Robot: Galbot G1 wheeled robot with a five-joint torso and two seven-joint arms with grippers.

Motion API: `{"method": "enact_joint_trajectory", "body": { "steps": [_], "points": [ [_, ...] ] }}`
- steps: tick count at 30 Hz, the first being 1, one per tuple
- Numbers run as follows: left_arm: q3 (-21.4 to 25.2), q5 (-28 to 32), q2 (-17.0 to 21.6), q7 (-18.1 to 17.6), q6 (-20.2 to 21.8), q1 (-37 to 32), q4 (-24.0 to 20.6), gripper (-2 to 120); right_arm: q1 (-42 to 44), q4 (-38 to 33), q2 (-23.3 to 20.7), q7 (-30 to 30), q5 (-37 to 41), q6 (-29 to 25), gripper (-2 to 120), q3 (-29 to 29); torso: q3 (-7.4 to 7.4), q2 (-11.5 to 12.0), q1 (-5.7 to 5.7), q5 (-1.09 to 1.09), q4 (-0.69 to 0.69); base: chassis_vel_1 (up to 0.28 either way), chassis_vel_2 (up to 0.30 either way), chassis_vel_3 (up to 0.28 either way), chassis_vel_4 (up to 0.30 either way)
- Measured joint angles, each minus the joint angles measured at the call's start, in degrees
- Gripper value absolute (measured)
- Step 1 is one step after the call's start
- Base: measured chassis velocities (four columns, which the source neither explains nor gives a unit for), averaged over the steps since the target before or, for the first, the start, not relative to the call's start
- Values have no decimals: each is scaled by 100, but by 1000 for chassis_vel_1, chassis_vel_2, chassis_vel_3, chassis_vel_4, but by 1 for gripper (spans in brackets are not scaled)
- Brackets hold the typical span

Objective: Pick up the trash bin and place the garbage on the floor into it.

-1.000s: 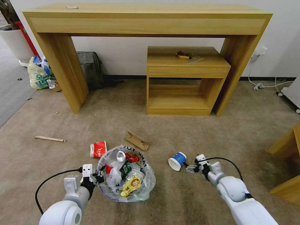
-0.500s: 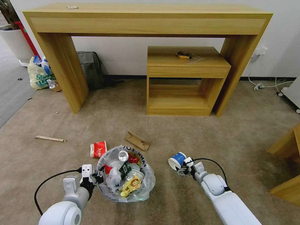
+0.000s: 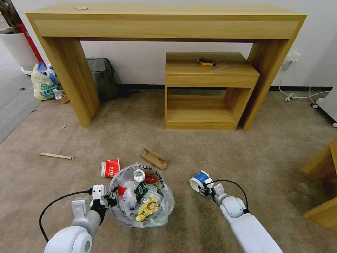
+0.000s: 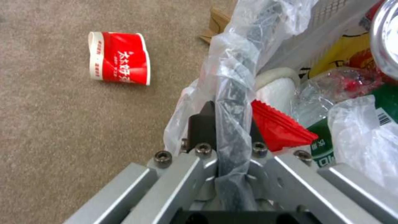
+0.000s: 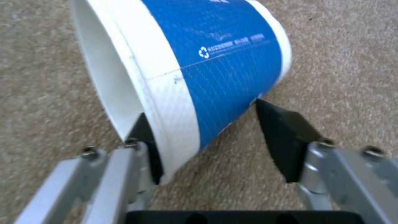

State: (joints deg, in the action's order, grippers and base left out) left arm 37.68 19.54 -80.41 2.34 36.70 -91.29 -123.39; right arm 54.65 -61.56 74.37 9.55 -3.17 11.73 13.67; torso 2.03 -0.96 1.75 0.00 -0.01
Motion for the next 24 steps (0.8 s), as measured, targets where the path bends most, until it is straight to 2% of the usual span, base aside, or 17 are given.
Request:
{"method": "enact_joint_trajectory", "body": {
  "steps": [1, 3, 4, 9, 14, 21, 24],
  "points": [
    [1, -1, -1, 0, 0, -1, -1, 0, -14, 35, 11, -11, -14, -26, 46, 10, 0, 0, 0, 0, 0, 0, 0, 0, 0],
    [1, -1, -2, 0, 1, -3, 0, 0, -21, 54, 16, -19, -18, -36, 44, 15, 0, 0, 0, 0, 0, 0, 0, 0, 0],
    [1, -3, -3, 1, 1, -6, 0, 0, -34, 93, 26, -44, -20, -51, 33, 26, 0, 0, 0, 0, 0, 0, 0, 0, 0],
    [1, -4, 2, 6, 1, -15, -1, 0, -56, 167, 45, -118, -23, -115, 22, 52, 0, 0, 0, 0, 0, 0, 0, 0, 0],
    [-1, -1, 21, 8, 1, -29, -25, 0, -69, 243, 63, -297, -65, -253, 0, 87, 0, 0, 0, 0, 0, 0, 0, 0, 0],
    [-11, 2, 69, 31, 1, -49, -45, 0, -13, 235, 27, -546, -75, -479, 0, 153, 0, 0, 0, 0, 0, 0, 0, 0, 0],
    [-17, 9, 118, 34, 1, -41, -47, 0, 77, -32, -98, -669, 2, -581, 0, 213, 0, 0, 0, 1, 0, 0, 0, 0, 0]
  ]
}}
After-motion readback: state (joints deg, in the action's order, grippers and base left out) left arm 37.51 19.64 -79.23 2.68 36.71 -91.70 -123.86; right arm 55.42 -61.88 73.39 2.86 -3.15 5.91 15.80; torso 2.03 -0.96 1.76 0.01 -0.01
